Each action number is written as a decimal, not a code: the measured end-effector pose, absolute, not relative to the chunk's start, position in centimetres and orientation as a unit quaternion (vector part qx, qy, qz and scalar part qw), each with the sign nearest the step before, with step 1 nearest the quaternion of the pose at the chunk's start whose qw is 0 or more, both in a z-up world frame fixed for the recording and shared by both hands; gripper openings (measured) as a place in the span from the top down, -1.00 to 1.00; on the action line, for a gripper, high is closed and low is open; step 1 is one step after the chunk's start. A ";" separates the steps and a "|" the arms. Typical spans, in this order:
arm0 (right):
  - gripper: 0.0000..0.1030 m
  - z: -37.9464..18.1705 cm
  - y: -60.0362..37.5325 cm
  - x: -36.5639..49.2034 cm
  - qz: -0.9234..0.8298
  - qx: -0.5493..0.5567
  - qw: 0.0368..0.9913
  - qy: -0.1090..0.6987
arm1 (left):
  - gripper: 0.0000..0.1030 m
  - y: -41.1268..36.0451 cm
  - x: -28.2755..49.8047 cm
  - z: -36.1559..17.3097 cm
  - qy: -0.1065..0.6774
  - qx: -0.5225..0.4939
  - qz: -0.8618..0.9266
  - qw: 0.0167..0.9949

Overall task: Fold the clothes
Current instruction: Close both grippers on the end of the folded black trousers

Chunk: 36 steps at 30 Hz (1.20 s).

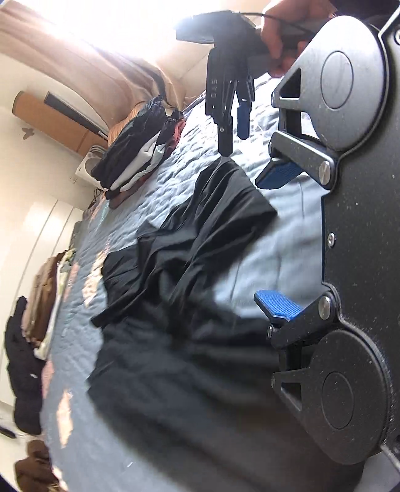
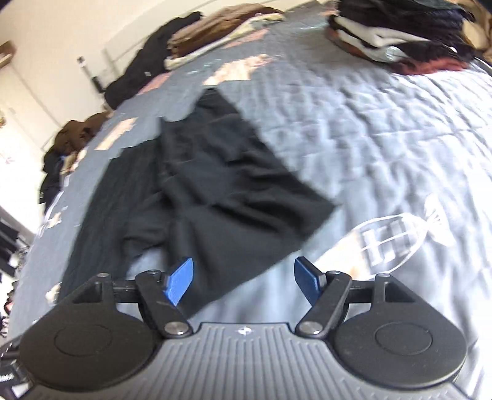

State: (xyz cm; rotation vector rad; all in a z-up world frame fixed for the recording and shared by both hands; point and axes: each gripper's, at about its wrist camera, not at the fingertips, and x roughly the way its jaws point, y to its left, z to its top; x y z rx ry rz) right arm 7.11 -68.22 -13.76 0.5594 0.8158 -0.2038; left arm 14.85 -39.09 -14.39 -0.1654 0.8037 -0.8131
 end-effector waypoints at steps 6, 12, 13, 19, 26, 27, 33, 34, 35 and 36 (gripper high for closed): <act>-0.40 -16.5 -71.6 7.9 -0.086 0.288 0.863 0.406 | -0.39 -43.3 15.0 -17.1 0.412 -0.106 -0.373 0.825; -0.45 -18.0 -73.1 9.4 -0.054 0.296 0.867 0.398 | -0.39 -46.4 15.2 -19.0 0.426 -0.114 -0.353 0.825; -0.49 -18.1 -73.3 9.7 -0.049 0.297 0.867 0.396 | -0.39 -46.6 15.3 -19.3 0.427 -0.117 -0.347 0.827; -0.67 -18.8 -73.7 10.3 -0.029 0.297 0.874 0.382 | -0.39 -47.5 16.0 -20.0 0.424 -0.136 -0.323 0.835; -0.64 -18.7 -73.8 11.2 -0.014 0.306 0.881 0.361 | -0.18 -49.0 16.9 -20.0 0.419 -0.141 -0.314 0.840; -0.62 -18.7 -73.8 11.2 -0.009 0.308 0.881 0.360 | -0.13 -49.1 17.0 -20.1 0.419 -0.140 -0.310 0.842; 0.90 -18.5 -73.3 11.2 0.017 0.313 0.878 0.362 | 0.90 -49.0 17.6 -20.9 0.440 -0.162 -0.318 0.824; 0.91 -18.5 -73.2 11.1 0.021 0.313 0.878 0.361 | 0.90 -48.9 17.5 -20.9 0.440 -0.163 -0.317 0.824; 0.91 -18.3 -73.1 11.0 0.024 0.317 0.877 0.359 | 0.90 -48.7 17.4 -20.9 0.441 -0.166 -0.315 0.824; 0.91 -18.1 -73.1 10.9 0.027 0.323 0.876 0.357 | 0.90 -48.6 17.3 -20.9 0.441 -0.169 -0.314 0.824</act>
